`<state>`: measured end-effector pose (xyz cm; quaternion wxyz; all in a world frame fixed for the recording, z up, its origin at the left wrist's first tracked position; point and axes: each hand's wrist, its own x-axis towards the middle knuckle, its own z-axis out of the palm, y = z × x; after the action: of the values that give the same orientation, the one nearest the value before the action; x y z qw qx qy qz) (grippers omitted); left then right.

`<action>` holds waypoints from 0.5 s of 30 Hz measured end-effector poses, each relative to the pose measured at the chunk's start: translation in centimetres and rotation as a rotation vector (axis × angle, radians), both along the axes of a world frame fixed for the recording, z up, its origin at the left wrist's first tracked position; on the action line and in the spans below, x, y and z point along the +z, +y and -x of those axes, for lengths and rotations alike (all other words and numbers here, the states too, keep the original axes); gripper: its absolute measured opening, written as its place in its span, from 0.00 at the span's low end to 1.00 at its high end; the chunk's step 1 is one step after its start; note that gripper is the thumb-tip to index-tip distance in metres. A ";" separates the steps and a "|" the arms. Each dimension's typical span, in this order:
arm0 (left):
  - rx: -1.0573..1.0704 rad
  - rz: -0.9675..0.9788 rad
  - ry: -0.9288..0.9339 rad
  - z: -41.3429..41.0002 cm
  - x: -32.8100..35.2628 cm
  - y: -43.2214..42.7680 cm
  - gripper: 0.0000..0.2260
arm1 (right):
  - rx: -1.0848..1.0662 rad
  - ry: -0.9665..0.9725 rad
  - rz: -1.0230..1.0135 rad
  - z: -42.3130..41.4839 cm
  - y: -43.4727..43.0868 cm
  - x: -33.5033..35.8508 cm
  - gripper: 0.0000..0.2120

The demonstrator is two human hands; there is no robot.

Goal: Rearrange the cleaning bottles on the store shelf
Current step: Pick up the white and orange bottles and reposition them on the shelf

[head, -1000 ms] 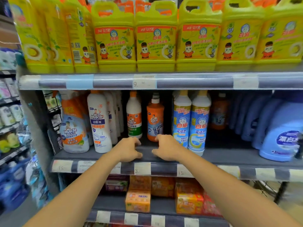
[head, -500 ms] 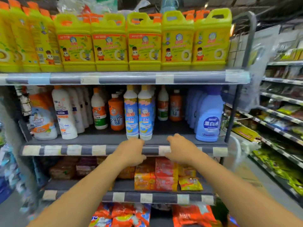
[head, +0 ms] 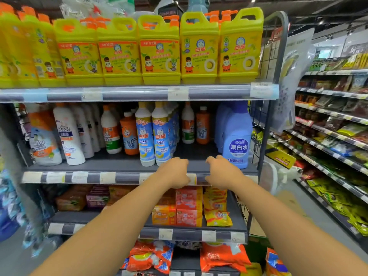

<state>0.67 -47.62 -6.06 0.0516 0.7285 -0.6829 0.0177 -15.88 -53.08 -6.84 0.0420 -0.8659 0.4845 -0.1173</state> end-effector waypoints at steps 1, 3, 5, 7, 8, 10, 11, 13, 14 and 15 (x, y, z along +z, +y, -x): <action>0.003 -0.011 0.005 0.1 0.0 -0.7 0.24 | -0.003 0.004 -0.001 -0.3 -0.5 0.1 0.24; 0.008 -0.031 0.019 0.1 -0.2 -2.3 0.24 | -0.013 0.018 -0.006 -1.0 -1.7 0.3 0.25; 0.024 -0.045 0.034 0.3 -0.5 -4.2 0.23 | -0.029 0.031 -0.008 -1.7 -3.1 0.5 0.25; 0.054 -0.059 0.053 0.4 -0.8 -6.3 0.21 | -0.046 0.048 -0.004 -2.6 -4.9 0.8 0.25; 0.073 -0.063 0.066 0.4 -0.9 -7.3 0.21 | -0.055 0.052 -0.004 -3.0 -6.0 0.9 0.24; 0.108 -0.058 0.116 0.3 -1.1 -9.3 0.23 | -0.081 0.035 0.002 -3.9 -8.1 1.2 0.22; 0.119 -0.048 0.162 0.1 -1.0 -10.3 0.25 | -0.099 0.025 0.012 -4.3 -9.3 1.3 0.21; 0.112 0.008 0.286 -0.3 -0.8 -12.5 0.24 | -0.116 0.026 0.031 -5.4 -11.7 1.5 0.19; 0.103 0.048 0.331 -0.5 -0.5 -13.6 0.23 | -0.121 0.027 0.035 -6.0 -12.9 1.5 0.19; 0.098 0.075 0.348 -0.8 -0.2 -14.8 0.23 | -0.136 0.014 0.029 -6.7 -14.2 1.5 0.19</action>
<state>1.50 -62.42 -6.30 0.1954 0.7504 -0.6262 -0.0806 -9.20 -67.24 -5.32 0.0181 -0.8322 0.5408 -0.1210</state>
